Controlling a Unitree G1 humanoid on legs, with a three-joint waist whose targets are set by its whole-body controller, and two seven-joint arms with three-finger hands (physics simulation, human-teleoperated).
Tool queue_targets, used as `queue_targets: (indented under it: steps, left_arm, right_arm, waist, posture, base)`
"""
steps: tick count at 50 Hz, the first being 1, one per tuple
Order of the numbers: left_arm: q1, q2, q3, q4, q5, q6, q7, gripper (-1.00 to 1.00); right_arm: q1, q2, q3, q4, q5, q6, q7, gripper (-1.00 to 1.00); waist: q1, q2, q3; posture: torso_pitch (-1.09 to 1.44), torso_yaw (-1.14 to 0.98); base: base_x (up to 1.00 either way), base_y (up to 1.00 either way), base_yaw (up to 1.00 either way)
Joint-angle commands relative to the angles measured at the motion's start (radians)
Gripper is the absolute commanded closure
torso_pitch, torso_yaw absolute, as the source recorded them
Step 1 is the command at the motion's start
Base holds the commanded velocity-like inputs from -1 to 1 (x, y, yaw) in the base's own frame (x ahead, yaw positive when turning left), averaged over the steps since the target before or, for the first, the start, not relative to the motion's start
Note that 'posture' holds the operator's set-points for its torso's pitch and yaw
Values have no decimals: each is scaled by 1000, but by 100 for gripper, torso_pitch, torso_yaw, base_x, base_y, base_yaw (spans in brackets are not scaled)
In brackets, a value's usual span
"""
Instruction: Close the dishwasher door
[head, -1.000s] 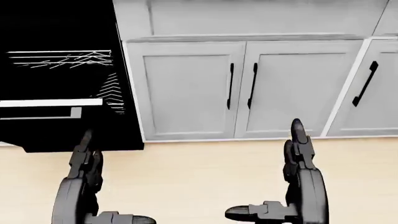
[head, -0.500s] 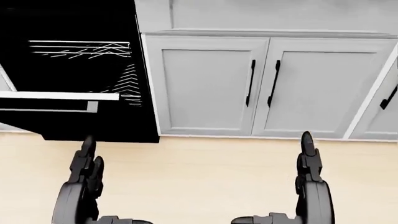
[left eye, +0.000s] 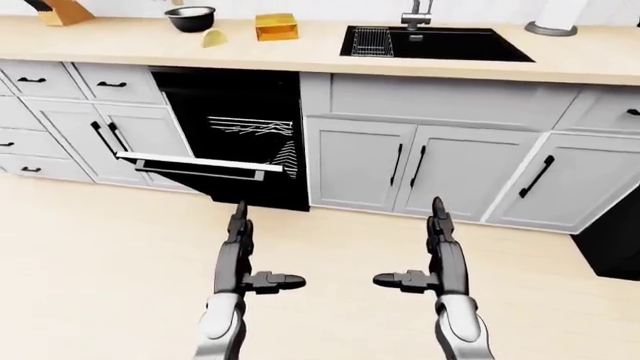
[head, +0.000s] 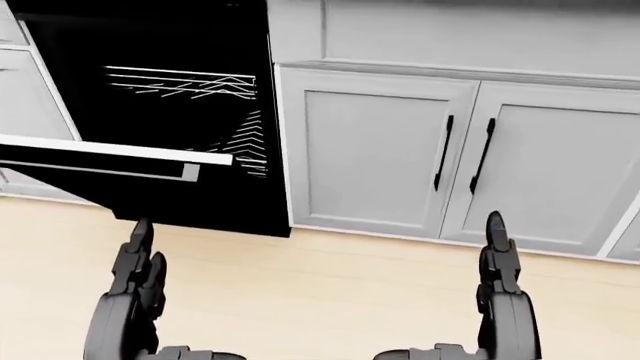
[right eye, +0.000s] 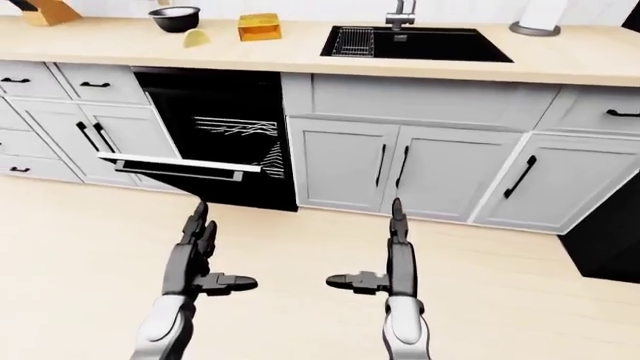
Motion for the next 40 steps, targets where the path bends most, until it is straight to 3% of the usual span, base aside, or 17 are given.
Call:
queue_targets:
  steps: [1, 3, 6, 7, 9, 16, 18, 20, 21, 22, 24, 31, 33, 35, 36, 37, 40]
  left_arm:
    - [-18, 8, 12, -50, -5, -29, 0, -100]
    - [-17, 8, 13, -54, -6, -27, 0, -100]
    - [-13, 8, 13, -61, -6, -25, 0, -100]
    - [-12, 8, 12, -62, -5, -25, 0, -100]
    - [-11, 7, 11, -64, -4, -24, 1, -100]
    - [1, 6, 11, -86, -5, -17, -1, -100]
    - [-2, 6, 11, -80, -4, -19, 0, -100]
    - [-2, 6, 12, -80, -4, -19, -1, -100]
    - [-3, 7, 12, -79, -4, -20, -1, -100]
    - [-3, 7, 13, -79, -4, -20, -1, -100]
    - [-3, 7, 14, -80, -6, -19, -1, -100]
    - [0, 7, 13, -83, -5, -18, -2, -100]
    - [0, 7, 15, -86, -6, -16, -3, -100]
    - [2, 7, 14, -88, -5, -16, -2, -100]
    - [1, 7, 14, -87, -5, -17, -2, -100]
    - [1, 6, 13, -86, -5, -17, -2, -100]
    - [-2, 6, 13, -81, -4, -19, -2, -100]
  right_arm:
    - [-19, 2, 8, -49, -3, -29, -2, -100]
    - [-17, 2, 8, -51, -3, -28, -2, -100]
    - [-12, 2, 7, -59, -3, -26, -1, -100]
    - [-11, 2, 7, -61, -3, -25, -1, -100]
    - [-12, 2, 7, -60, -4, -25, -1, -100]
    - [-4, 3, 8, -70, -3, -23, 0, -100]
    - [-2, 4, 7, -73, -2, -24, 0, -100]
    - [-1, 4, 8, -74, -3, -24, 0, -100]
    - [-2, 5, 10, -73, -5, -25, -1, -100]
    - [-1, 5, 10, -73, -5, -24, -1, -100]
    - [1, 5, 11, -77, -5, -23, 0, -100]
    - [6, 5, 11, -85, -5, -21, 1, -100]
    - [6, 5, 10, -85, -5, -20, 0, -100]
    - [8, 5, 11, -88, -5, -19, 1, -100]
    - [8, 5, 10, -87, -4, -20, 1, -100]
    - [8, 5, 10, -87, -4, -19, 2, -100]
    - [6, 5, 13, -85, -7, -18, 2, -100]
  waist:
    - [0, -4, -12]
    - [-4, 13, -14]
    - [-3, 67, -17]
    - [7, 40, -19]
    - [6, 48, -21]
    - [-4, -17, -6]
    - [-9, -51, -5]
    - [-25, -119, -32]
    - [-28, -63, -13]
    - [-22, -85, -11]
    - [-20, -80, -22]
    - [-28, 7, -11]
    - [-28, 44, -13]
    - [-18, 114, -39]
    - [-8, 58, -18]
    - [-8, 71, -25]
    - [5, 39, -32]
  posture:
    - [0, 0]
    - [0, 0]
    - [0, 0]
    - [0, 0]
    - [0, 0]
    - [0, 0]
    - [0, 0]
    - [0, 0]
    - [0, 0]
    - [0, 0]
    - [0, 0]
    - [0, 0]
    - [0, 0]
    - [0, 0]
    - [0, 0]
    - [0, 0]
    - [0, 0]
  base:
    - [0, 0, 52]
    - [0, 0, 52]
    - [0, 0, 61]
    - [0, 0, 64]
    - [0, 0, 64]
    - [0, 0, 64]
    - [0, 0, 64]
    - [0, 0, 65]
    - [0, 0, 64]
    - [0, 0, 64]
    - [0, 0, 64]
    - [0, 0, 64]
    - [0, 0, 65]
    - [0, 0, 64]
    - [0, 0, 65]
    - [0, 0, 64]
    - [0, 0, 64]
